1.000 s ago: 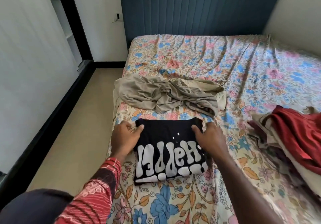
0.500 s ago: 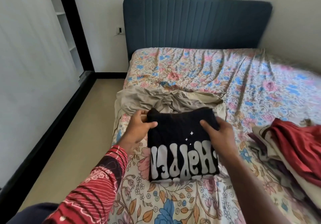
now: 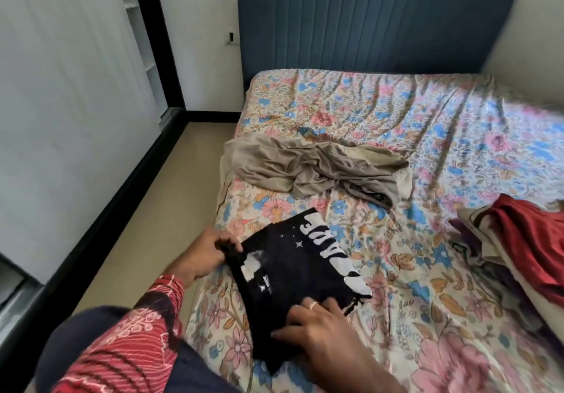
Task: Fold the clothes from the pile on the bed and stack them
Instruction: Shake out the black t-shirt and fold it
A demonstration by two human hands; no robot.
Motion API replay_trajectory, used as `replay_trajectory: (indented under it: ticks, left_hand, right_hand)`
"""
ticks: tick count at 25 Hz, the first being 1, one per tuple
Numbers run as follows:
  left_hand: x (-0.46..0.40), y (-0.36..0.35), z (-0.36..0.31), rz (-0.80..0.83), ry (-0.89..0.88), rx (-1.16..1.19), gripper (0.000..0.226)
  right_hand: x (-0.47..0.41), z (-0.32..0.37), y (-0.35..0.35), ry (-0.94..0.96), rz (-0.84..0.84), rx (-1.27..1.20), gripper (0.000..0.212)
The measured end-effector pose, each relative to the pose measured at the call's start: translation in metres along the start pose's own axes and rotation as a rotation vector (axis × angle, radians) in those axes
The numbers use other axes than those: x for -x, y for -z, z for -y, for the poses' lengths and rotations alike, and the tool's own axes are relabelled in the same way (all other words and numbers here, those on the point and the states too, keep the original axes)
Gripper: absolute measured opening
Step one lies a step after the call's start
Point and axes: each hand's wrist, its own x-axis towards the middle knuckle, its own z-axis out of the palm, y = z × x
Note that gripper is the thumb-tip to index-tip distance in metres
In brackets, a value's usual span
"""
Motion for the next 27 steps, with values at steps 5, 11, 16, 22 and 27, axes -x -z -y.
replay_trajectory:
  ticks: [5, 11, 16, 22, 27]
  left_hand:
    - [0.027, -0.002, 0.012, -0.117, 0.340, 0.071, 0.009]
    - [0.061, -0.017, -0.018, 0.114, 0.603, 0.364, 0.076]
    - [0.079, -0.044, -0.017, 0.061, 0.481, 0.331, 0.060]
    - [0.076, -0.072, -0.012, -0.111, 0.114, 0.145, 0.043]
    - [0.059, -0.071, -0.076, -0.103, -0.185, 0.082, 0.043]
  right_hand:
    - [-0.011, -0.004, 0.070, -0.290, 0.148, -0.517, 0.026]
    - [-0.052, -0.090, 0.068, -0.863, -0.246, -0.367, 0.034]
    - [-0.082, -0.106, 0.046, -0.958, 0.044, -0.742, 0.048]
    - [-0.069, -0.089, 0.062, -0.819, 0.016, -1.052, 0.021]
    - [-0.008, -0.082, 0.084, -0.790, -0.494, -1.074, 0.021]
